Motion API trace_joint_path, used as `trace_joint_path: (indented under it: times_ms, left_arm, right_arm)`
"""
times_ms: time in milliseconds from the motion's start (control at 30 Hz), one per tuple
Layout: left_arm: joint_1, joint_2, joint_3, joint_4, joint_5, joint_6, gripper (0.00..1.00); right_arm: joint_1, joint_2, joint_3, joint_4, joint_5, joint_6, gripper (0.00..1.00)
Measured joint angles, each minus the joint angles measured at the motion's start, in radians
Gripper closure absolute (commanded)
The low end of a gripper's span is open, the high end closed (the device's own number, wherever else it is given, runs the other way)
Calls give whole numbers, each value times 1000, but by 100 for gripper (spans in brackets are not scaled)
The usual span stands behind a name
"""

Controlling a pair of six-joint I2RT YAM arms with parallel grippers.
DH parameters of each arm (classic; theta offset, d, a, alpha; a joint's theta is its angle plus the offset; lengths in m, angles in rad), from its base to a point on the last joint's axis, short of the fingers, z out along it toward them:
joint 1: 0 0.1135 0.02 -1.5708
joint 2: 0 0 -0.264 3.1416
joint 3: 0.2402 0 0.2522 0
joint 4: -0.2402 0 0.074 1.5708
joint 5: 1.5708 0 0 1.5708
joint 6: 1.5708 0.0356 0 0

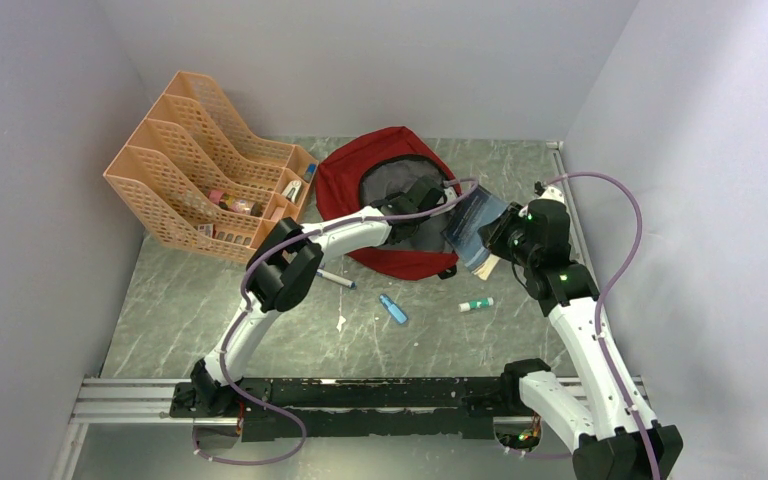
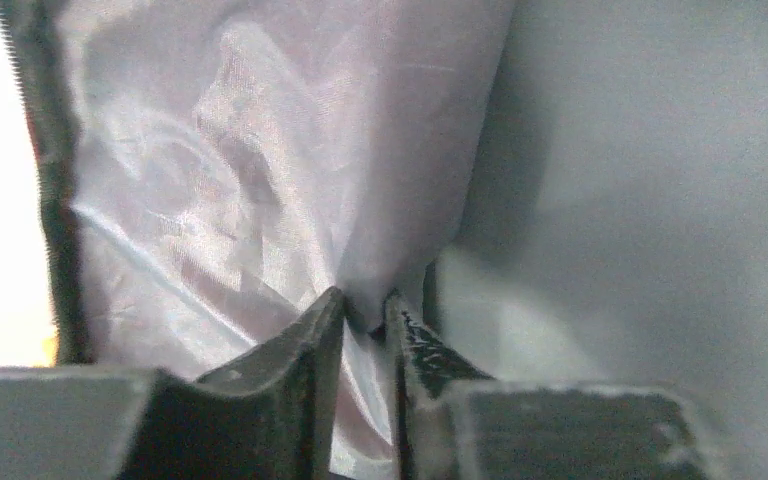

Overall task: Pack the student bag
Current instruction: Place the book in the student bag.

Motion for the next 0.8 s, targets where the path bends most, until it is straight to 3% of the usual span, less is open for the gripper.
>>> trace_joint_path:
  times_ms: [133, 400, 800]
  left_arm:
    - [0, 0, 0, 14, -37, 6, 95]
    - [0, -21, 0, 2, -26, -6, 95]
    - [13, -154, 35, -69, 84, -35, 95]
  right_arm:
    - [0, 0, 0, 1, -5, 2, 100]
    - [0, 0, -14, 20, -7, 64, 100]
    - [0, 45, -80, 124, -76, 407, 100]
